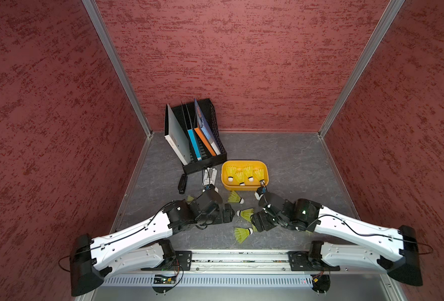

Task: Put the shuttlecocks into the storage box
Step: Pick up the shuttlecock at the center of the board.

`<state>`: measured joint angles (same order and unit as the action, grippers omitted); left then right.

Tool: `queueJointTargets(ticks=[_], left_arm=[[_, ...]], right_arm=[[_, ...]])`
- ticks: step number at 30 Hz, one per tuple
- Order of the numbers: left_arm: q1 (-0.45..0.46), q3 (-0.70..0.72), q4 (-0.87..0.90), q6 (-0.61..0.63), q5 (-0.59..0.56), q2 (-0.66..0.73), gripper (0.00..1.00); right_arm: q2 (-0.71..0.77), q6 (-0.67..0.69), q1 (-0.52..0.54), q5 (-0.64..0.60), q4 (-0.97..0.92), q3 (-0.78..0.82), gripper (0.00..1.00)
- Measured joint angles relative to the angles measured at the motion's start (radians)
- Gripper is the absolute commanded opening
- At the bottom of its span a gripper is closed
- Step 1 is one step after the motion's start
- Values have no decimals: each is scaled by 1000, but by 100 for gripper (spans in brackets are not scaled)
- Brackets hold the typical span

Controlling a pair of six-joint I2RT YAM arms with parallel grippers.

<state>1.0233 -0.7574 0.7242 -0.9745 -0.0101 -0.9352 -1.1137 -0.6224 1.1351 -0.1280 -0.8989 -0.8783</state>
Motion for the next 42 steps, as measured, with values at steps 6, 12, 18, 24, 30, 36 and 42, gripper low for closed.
queueJointTargets(ticks=[6,12,18,24,30,36,42], left_arm=[[26,114,-6,-20,7,158,100],[59,192,-11,-55,8,222,100],[61,195,-23,-68,8,229,100],[61,195,-30,-69,8,229,100],[61,195,-29,-69,8,229,100],[61,195,-29,-69,7,229,100],[68,195,-28,-69,1,240,100]], right_arm=[[-90,-63,189,-114,14,58,87],[-132,-79,299,-173,74,81,85],[-235,-98,331,-214,86,81,76],[-295,-104,383,-220,96,79,68],[-301,-77,391,-216,152,79,66],[-378,-19,389,-217,198,66,66],[-426,25,358,-216,229,61,63]])
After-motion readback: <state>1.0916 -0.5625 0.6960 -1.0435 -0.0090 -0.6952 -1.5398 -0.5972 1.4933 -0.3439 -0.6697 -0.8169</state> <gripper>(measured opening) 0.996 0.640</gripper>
